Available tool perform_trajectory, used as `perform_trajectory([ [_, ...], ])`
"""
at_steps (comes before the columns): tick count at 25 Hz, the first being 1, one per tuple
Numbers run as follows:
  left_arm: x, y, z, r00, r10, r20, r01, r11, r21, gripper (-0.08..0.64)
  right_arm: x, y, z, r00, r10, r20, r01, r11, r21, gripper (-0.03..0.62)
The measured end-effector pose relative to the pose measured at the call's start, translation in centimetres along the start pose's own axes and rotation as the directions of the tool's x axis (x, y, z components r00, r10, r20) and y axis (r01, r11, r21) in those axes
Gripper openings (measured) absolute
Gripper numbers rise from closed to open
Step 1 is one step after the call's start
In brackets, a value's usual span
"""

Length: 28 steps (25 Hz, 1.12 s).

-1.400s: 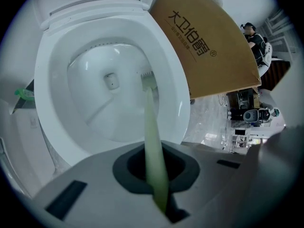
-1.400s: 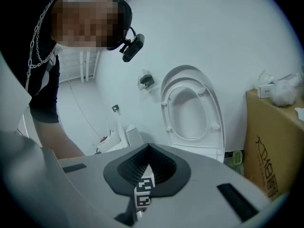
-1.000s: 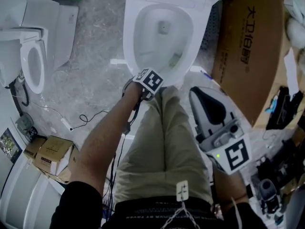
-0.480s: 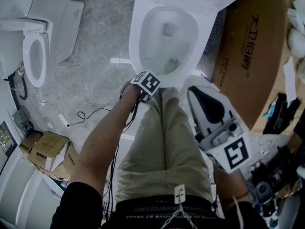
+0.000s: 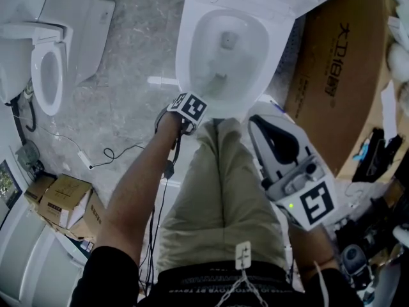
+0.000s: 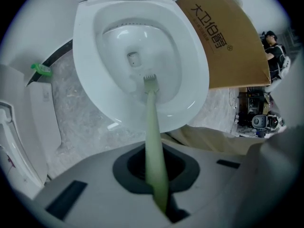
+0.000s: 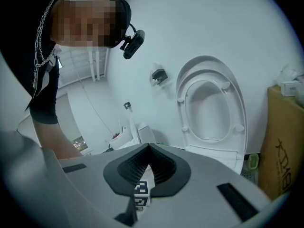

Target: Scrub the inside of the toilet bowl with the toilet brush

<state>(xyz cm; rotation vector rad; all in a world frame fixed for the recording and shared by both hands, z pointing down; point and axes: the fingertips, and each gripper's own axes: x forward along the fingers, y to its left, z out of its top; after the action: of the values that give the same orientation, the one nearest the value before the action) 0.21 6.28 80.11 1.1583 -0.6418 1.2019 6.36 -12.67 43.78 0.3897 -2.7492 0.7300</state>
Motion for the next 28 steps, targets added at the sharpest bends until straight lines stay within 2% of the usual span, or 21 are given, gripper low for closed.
perform_trajectory([
  [6,-1.0,1.2,0.8,0.998,-0.014,0.054,0.02,0.994,-0.105,0.002,0.2,-0.1,-0.3,1.0,0.003,0.0,-0.003,1.0,0.011,0.005],
  [11,-1.9,2.4,1.9,0.993,-0.013,0.121,0.036,0.98,-0.196,0.002,0.2,-0.5,-0.4,1.0,-0.003,-0.004,0.003,1.0,0.019,0.005],
  [17,-2.9,3.6,3.2,0.98,0.03,0.198,0.028,0.959,-0.283,0.002,0.1,-1.0,-0.8,1.0,-0.013,-0.003,0.013,0.999,0.035,0.005],
  [22,-3.4,4.2,4.5,0.959,0.091,0.269,0.001,0.946,-0.325,0.002,0.0,-1.6,-1.1,1.0,-0.018,-0.007,0.019,0.999,0.049,0.005],
  [26,-5.1,5.7,5.7,0.928,0.173,0.329,-0.061,0.944,-0.324,0.002,-0.1,-2.1,-1.3,1.0,-0.021,-0.01,0.022,0.998,0.058,0.005],
  [28,-5.2,4.5,6.3,0.926,0.124,0.356,0.005,0.94,-0.341,0.002,-0.2,-2.2,-1.4,1.0,-0.022,-0.01,0.023,0.998,0.063,0.005],
])
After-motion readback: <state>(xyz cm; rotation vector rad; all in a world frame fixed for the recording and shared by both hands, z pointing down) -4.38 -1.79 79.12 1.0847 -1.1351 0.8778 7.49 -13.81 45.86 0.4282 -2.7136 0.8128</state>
